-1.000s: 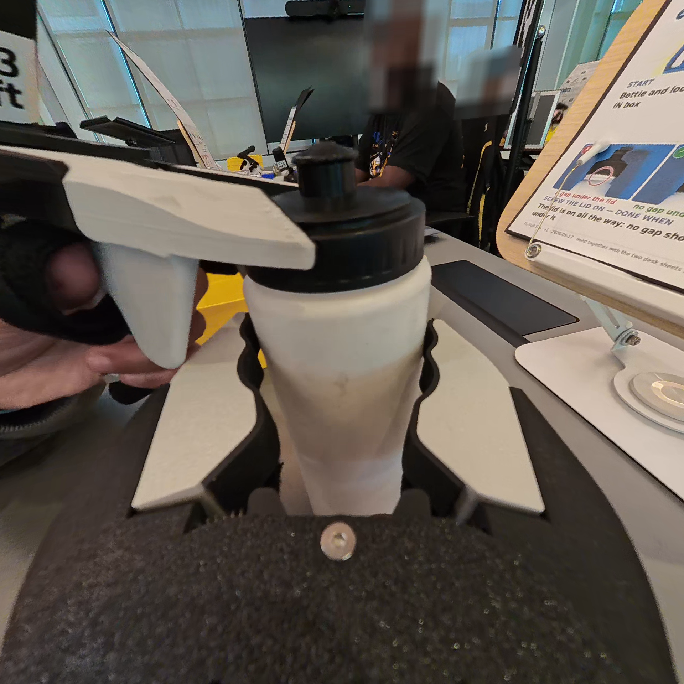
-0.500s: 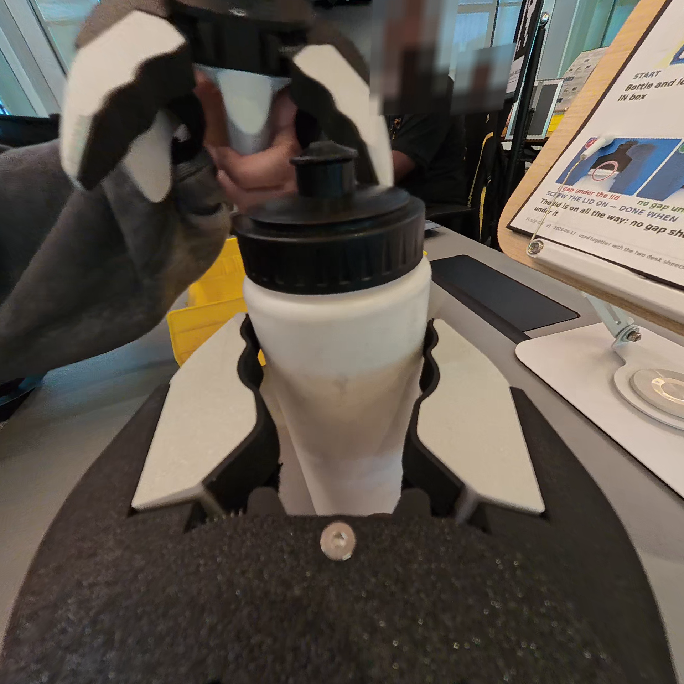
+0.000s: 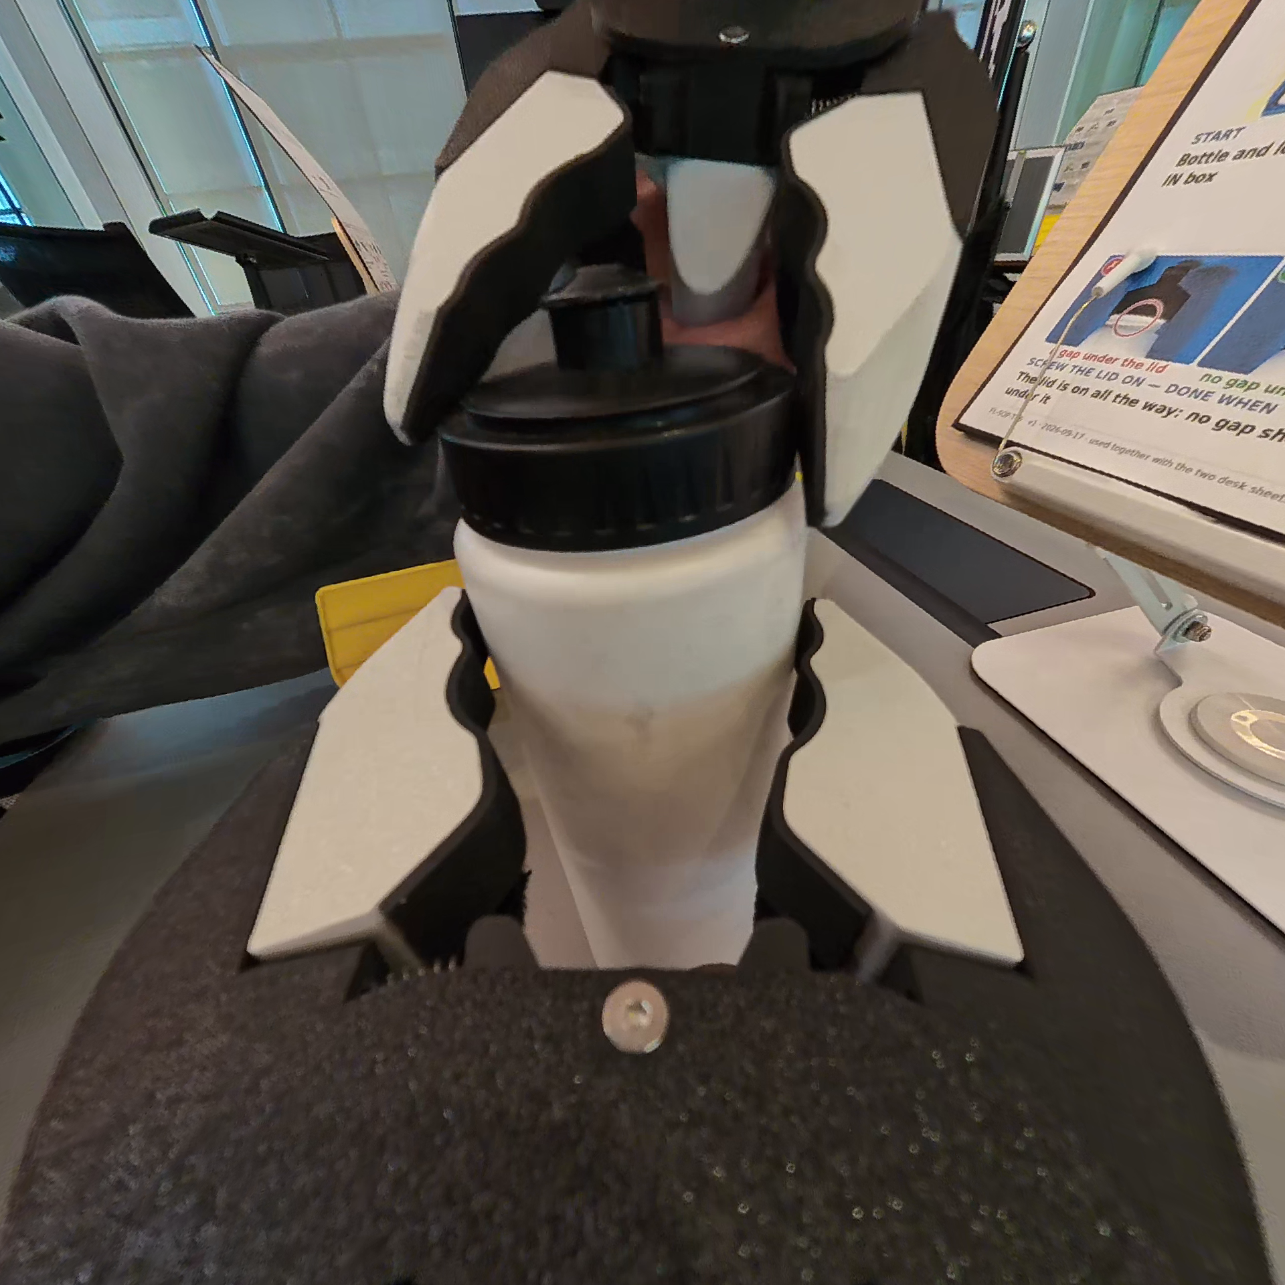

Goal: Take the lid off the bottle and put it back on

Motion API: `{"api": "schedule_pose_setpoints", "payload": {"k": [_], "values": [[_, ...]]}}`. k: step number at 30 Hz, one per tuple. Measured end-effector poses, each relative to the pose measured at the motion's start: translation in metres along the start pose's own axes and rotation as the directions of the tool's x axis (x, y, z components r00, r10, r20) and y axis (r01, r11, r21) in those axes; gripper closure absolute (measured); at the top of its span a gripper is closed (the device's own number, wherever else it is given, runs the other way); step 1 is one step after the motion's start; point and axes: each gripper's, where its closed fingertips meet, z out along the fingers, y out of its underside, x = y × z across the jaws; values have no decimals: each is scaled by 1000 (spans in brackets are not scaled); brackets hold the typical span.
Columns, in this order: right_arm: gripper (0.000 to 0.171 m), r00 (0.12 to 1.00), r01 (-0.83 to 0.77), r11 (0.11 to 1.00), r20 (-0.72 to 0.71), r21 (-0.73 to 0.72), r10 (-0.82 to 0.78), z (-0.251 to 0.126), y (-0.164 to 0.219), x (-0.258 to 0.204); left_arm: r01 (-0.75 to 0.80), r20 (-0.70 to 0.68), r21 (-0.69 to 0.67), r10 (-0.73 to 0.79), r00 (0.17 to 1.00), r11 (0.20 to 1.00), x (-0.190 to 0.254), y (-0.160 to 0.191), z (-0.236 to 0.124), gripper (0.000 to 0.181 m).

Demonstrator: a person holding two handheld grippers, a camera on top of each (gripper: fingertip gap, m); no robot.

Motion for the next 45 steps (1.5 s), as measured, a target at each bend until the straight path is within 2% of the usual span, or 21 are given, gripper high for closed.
{"api": "schedule_pose_setpoints", "payload": {"k": [5,9,14,18,20,24,26,28,30,33,38,42,45], "values": [[86,1000,2,1000,-9,6,-2,0,0,1,44,144,60,-52,988,997,-3,-2,-2,110],[86,1000,8,1000,-27,2,-8,2,0,1,122,323,188,-179,930,975,-9,-5,-3,112],[86,998,43,999,-41,-6,-43,5,-1,-4,171,556,347,-349,754,922,-16,-9,-6,120],[86,996,69,997,-58,-17,-70,7,-1,-9,184,741,357,-398,541,916,-22,-7,-8,118],[86,996,75,997,-53,-12,-75,7,-1,-10,204,782,350,-405,473,914,-24,-6,-8,120],[86,996,69,998,-61,-11,-69,10,-1,-10,255,789,382,-457,409,888,-27,-5,-13,123],[86,996,56,998,-65,-1,-56,10,-1,-8,241,768,400,-467,439,884,-22,-12,-16,125],[86,997,10,1000,-71,17,-8,6,-1,-1,176,729,416,-443,522,892,-7,-29,-19,117],[86,999,6,999,-52,34,-4,3,-1,0,130,731,377,-381,566,917,6,-35,-26,106],[86,999,8,1000,-49,18,-7,5,-1,-1,124,709,286,-296,640,950,18,-26,-31,97],[86,999,10,1000,-39,7,-10,8,0,-5,210,537,159,-263,802,965,21,5,-21,77],[86,999,9,1000,-34,2,-9,8,0,-5,221,366,162,-266,892,962,12,9,-19,81],[86,999,11,1000,-31,-2,-12,9,0,-5,224,240,155,-257,936,962,6,12,-18,92]]}}
